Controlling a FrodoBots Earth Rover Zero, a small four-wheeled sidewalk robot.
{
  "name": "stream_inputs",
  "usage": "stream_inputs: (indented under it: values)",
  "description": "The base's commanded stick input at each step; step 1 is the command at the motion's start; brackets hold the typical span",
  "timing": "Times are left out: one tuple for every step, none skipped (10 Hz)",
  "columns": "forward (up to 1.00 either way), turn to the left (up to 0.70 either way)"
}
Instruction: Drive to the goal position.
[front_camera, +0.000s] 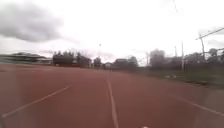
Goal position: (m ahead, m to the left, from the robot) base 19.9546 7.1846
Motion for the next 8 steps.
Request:
stream_inputs:
  values:
    - [0.70, 0.00]
    - [0.70, 0.00]
    - [0.70, 0.00]
    - [0.70, 0.00]
    - [0.70, 0.00]
    - [0.70, 0.00]
    - [0.70, 0.00]
    - [0.70, 0.00]
